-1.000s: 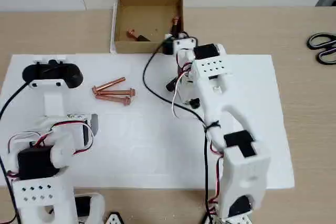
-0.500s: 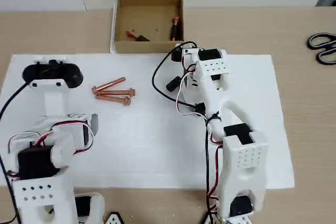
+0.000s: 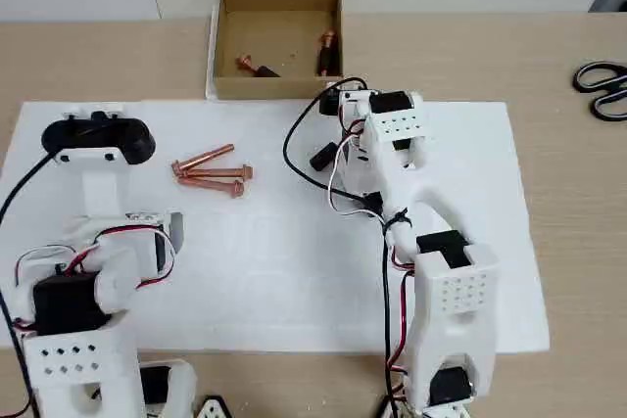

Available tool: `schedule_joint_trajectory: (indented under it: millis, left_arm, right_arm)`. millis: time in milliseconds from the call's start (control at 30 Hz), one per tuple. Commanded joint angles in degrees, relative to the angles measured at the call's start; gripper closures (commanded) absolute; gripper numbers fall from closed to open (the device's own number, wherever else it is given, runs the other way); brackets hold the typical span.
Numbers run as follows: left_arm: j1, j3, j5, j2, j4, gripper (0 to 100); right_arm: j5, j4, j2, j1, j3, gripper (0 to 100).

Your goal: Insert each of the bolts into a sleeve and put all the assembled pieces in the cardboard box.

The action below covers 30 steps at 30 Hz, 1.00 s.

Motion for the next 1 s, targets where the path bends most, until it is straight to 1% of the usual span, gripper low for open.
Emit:
schedule_joint_trajectory:
  millis: [0, 133, 300, 400, 500, 633, 900, 967]
  left_arm:
    - [-0.2, -0.4, 0.0, -0.7, 0.1, 82]
    - [-0.2, -1.3, 0.0, -0.5, 0.1, 82]
    - [-0.3, -5.1, 0.0, 0.0, 0.5, 82]
    - [-0.3, -7.2, -1.2, 4.0, 1.2, 82]
    - [-0.3, -11.4, -3.8, 12.4, 1.8, 82]
    - [-0.1, -20.6, -7.1, 25.5, 1.9, 82]
    - [1.0, -39.4, -8.2, 54.6, 2.0, 82]
    - [2.4, -42.5, -12.6, 60.3, 2.1, 82]
  right_arm:
    - [2.6, -1.7, 2.7, 0.5, 0.3, 98.6]
    - [4.7, 2.2, -0.3, 0.9, -0.8, 99.4]
    - [5.2, 6.6, -9.6, 0.9, -1.3, 99.4]
    - [5.5, 8.8, -15.9, 1.0, -1.3, 99.4]
    - [7.3, 10.5, -21.2, 1.0, -1.2, 99.5]
    - [8.4, 12.0, -26.3, 1.0, -1.1, 99.5]
    - [8.4, 13.4, -28.6, 1.0, -1.0, 99.5]
    - [8.3, 13.4, -28.5, 1.0, -1.0, 99.5]
